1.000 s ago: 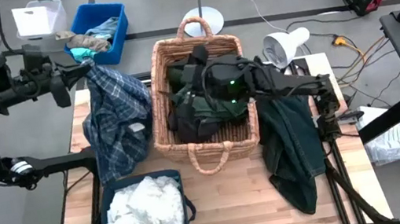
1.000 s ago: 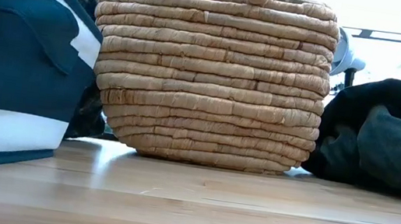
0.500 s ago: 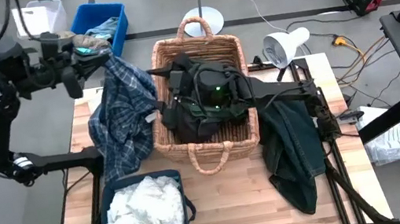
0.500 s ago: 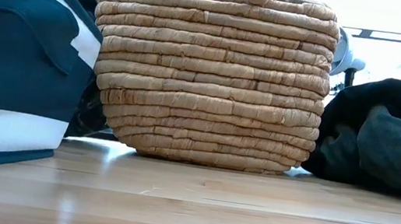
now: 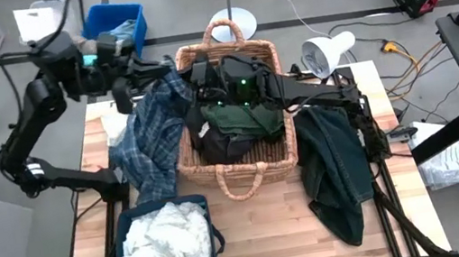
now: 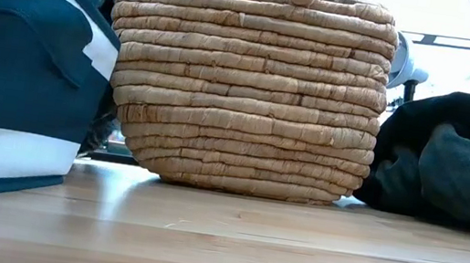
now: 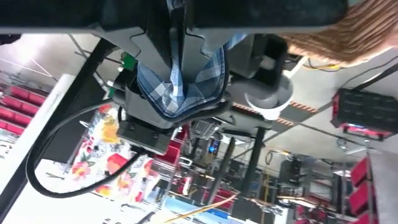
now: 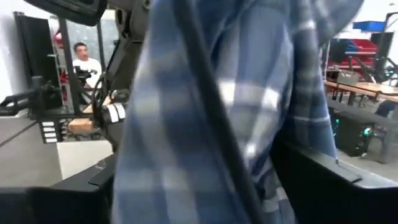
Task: Sort clothes
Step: Put the blue checkered polo shirt into the brown basket
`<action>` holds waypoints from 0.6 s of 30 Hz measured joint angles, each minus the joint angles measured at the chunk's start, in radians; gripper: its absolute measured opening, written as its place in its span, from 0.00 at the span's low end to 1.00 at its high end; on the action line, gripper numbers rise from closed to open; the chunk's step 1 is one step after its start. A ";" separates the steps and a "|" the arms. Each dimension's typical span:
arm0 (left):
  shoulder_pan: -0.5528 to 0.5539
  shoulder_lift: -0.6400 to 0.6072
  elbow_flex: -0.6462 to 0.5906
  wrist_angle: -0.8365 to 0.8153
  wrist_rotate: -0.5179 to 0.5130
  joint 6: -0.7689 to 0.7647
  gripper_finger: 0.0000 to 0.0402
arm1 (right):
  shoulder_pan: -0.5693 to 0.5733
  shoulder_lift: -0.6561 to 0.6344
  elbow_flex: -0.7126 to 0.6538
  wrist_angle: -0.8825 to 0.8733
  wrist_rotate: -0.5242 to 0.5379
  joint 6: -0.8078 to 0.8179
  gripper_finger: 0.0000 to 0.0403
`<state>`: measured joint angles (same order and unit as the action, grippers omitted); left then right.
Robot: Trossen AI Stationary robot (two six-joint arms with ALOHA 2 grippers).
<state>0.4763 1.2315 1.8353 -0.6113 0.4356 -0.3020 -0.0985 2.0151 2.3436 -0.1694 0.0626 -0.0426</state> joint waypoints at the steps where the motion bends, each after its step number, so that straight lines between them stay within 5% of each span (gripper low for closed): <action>1: -0.007 0.014 0.010 0.002 0.000 0.000 0.00 | -0.001 -0.001 0.000 -0.006 -0.007 0.001 0.74; 5: -0.012 0.056 0.051 -0.020 0.000 -0.014 0.02 | 0.000 -0.002 0.000 -0.014 -0.010 -0.032 0.55; 11: -0.013 0.094 0.129 -0.087 0.001 0.021 0.22 | 0.000 -0.002 0.000 -0.067 -0.019 -0.042 0.08; 18: -0.011 0.117 0.304 -0.313 -0.044 0.140 0.54 | 0.003 -0.011 0.000 -0.089 -0.019 -0.047 0.03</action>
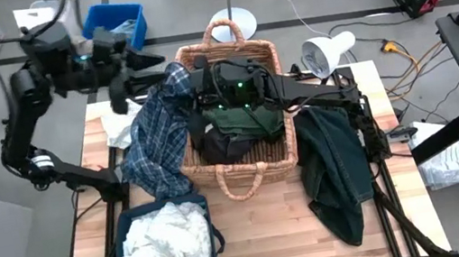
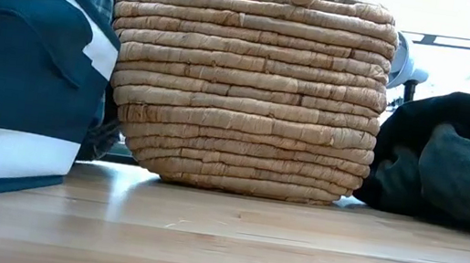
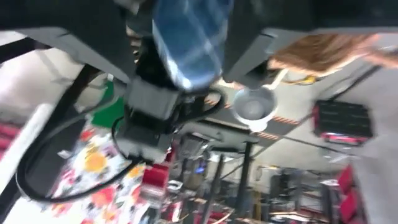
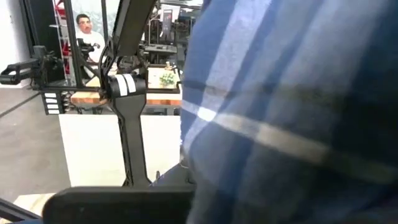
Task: Sort clothes
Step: Put the blue checkered polo shirt into the brown basket
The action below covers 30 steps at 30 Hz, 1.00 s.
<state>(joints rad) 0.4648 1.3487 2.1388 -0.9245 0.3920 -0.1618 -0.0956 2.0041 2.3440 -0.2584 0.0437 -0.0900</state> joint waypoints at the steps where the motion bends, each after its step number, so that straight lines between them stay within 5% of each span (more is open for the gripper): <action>1: 0.000 0.001 0.033 -0.045 -0.019 0.017 0.58 | 0.003 -0.005 0.000 0.000 0.000 -0.007 0.03; 9: 0.000 -0.021 0.216 -0.406 -0.120 0.156 0.76 | 0.014 -0.093 0.004 0.002 0.000 -0.100 0.02; 17: 0.000 -0.032 0.052 -0.398 -0.018 0.150 0.77 | 0.015 -0.140 0.011 0.031 0.004 -0.148 0.02; 30: -0.005 -0.054 -0.312 -0.133 0.176 0.120 0.77 | 0.015 -0.147 0.013 0.029 0.086 -0.158 0.02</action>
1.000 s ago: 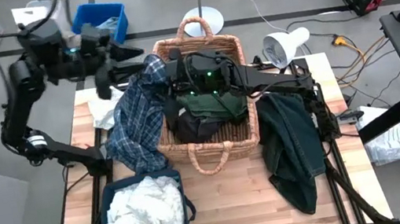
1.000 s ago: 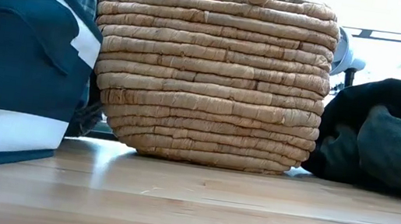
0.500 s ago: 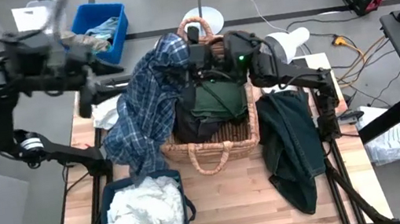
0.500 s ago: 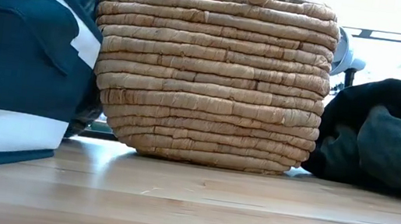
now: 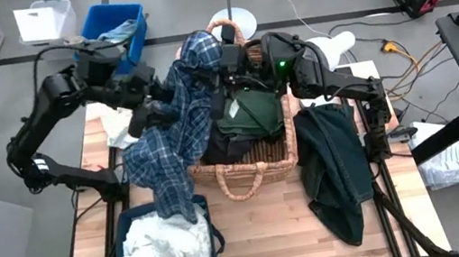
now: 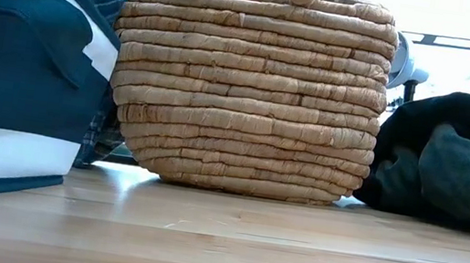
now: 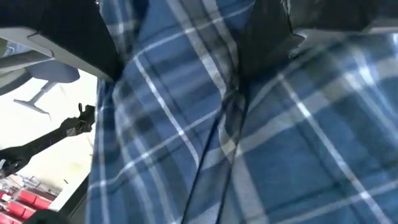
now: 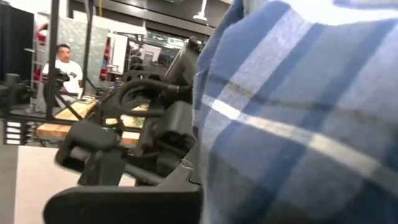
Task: Sort clothes
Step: Put the blue checkered polo shirt into the brown basket
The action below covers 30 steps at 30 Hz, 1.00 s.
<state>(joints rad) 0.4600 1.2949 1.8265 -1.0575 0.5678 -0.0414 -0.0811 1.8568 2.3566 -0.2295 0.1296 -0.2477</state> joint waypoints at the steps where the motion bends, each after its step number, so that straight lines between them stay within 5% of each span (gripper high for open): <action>1: -0.002 0.000 -0.021 0.014 0.000 -0.001 0.77 | 0.000 0.000 0.000 -0.001 0.002 0.000 0.02; 8: -0.072 0.000 -0.134 0.133 0.024 0.053 0.62 | 0.000 0.000 -0.001 0.018 0.003 -0.009 0.02; 16: -0.116 -0.005 -0.128 0.158 0.024 0.108 0.04 | -0.001 -0.009 -0.002 0.064 0.059 -0.077 0.02; 30: -0.121 0.000 0.183 0.260 0.028 0.149 0.00 | -0.008 -0.014 0.001 0.092 0.166 -0.070 0.03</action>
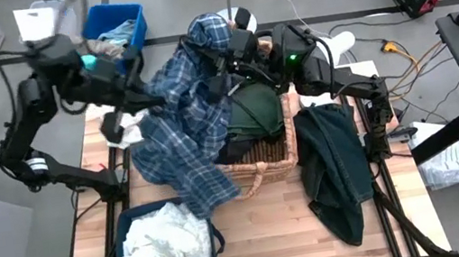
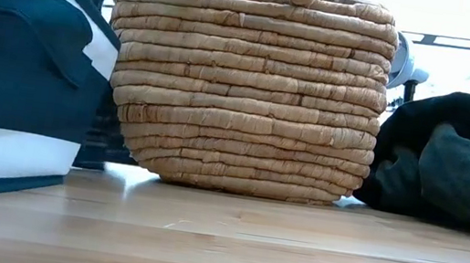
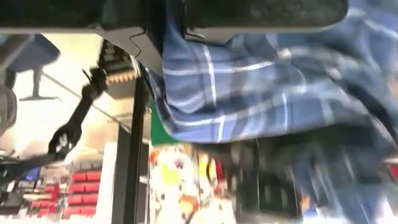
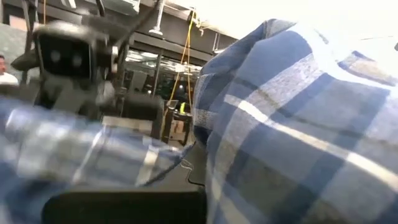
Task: Sort clothes
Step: Put the blue checkered polo shirt into the brown basket
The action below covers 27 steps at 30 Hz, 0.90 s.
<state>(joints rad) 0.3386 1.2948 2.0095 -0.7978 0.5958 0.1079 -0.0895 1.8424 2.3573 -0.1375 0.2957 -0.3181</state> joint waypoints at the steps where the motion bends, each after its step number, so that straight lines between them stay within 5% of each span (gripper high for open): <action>1: 0.000 0.003 0.024 0.010 -0.004 0.000 0.00 | 0.000 0.001 0.000 -0.002 -0.001 0.014 0.03; 7: 0.000 0.033 0.134 0.058 -0.087 0.019 0.00 | 0.002 0.016 0.000 -0.085 -0.008 0.046 0.05; 11: 0.000 0.048 0.176 0.054 -0.244 0.043 0.00 | 0.001 0.018 -0.002 -0.201 -0.069 0.149 0.13; 24: 0.001 0.049 0.204 0.028 -0.699 0.131 0.00 | -0.005 -0.032 -0.001 -0.445 -0.140 0.352 0.66; 27: 0.002 0.046 0.204 0.023 -0.722 0.140 0.00 | -0.005 -0.055 -0.002 -0.453 -0.141 0.349 0.77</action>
<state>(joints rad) 0.3408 1.3411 2.2135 -0.7750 -0.1264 0.2477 -0.0940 1.7875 2.3558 -0.5906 0.1551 0.0304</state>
